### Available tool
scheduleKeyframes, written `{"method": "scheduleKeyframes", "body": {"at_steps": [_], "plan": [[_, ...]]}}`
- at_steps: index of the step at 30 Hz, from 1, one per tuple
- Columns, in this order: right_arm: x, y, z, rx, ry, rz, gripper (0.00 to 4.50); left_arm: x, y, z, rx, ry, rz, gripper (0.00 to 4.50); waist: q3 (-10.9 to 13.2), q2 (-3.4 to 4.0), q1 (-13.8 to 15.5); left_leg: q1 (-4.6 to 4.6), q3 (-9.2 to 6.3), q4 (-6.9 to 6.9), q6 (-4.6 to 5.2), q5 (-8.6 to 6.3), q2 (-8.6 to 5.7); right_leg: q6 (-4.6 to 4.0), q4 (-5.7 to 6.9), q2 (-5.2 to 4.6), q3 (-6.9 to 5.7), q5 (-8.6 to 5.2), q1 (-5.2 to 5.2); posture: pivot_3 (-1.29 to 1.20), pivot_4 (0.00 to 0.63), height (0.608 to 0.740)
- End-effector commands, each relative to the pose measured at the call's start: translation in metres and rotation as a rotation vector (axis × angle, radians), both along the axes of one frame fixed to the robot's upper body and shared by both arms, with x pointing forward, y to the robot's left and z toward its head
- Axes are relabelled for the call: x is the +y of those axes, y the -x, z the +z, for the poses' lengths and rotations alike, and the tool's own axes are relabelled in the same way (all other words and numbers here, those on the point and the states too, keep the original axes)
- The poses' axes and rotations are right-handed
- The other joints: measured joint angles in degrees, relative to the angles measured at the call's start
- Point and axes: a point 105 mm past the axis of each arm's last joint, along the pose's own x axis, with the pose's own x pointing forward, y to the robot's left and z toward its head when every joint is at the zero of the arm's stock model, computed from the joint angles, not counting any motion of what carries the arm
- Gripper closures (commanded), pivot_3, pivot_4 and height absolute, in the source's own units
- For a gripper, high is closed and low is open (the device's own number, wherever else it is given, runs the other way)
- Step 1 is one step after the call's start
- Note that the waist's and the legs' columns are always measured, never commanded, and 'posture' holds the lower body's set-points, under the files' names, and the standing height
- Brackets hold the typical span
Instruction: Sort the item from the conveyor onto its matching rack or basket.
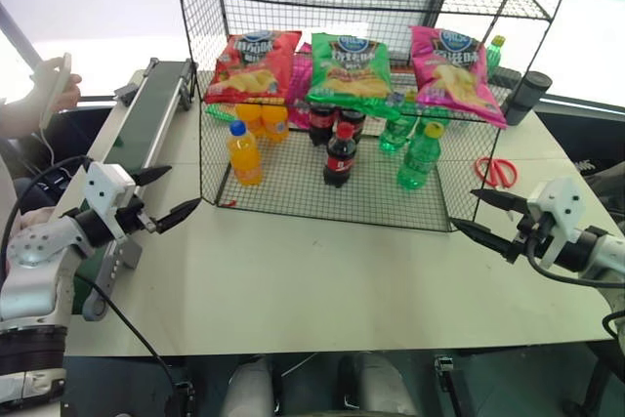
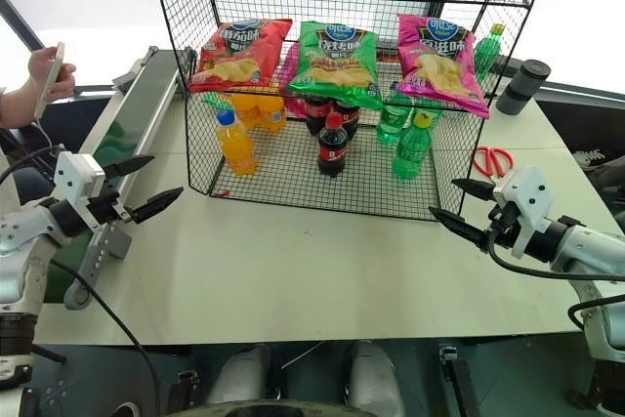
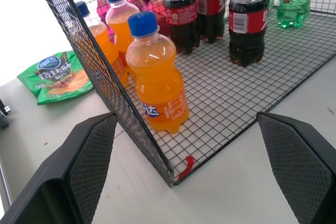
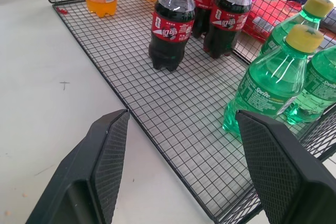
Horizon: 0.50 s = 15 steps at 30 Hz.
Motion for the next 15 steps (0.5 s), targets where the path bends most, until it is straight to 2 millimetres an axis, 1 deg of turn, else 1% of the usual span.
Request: {"method": "scheduleKeyframes", "body": {"at_steps": [1,7,15], "plan": [[-0.003,-0.0005,0.0088,-0.052,0.039,-0.002,1.15,-0.0002,-0.001,0.0078,-0.028,-0.024,-0.006,0.0,0.0,0.0,0.02,0.0,0.0,0.0,0.0,0.0,0.0,0.0,0.0,0.0,0.0,0.0,0.0,0.0,0.15,0.738],[-0.0073,-0.0018,0.0022,-0.048,0.092,-0.005,1.15,0.0016,-0.0009,0.012,-0.05,-0.008,-0.013,0.0,0.0,0.0,0.02,0.0,0.02,0.0,0.0,0.0,0.0,0.0,0.0,0.0,0.02,0.0,0.0,0.0,0.15,0.738],[-0.0081,-0.0039,0.0014,-0.074,0.103,0.003,1.15,0.0067,0.0007,0.0126,-0.063,-0.016,-0.028,0.0,0.0,0.0,-0.02,0.0,0.03,0.0,0.0,0.0,0.0,0.0,0.01,0.01,0.02,0.0,-0.01,0.0,0.15,0.738]]}}
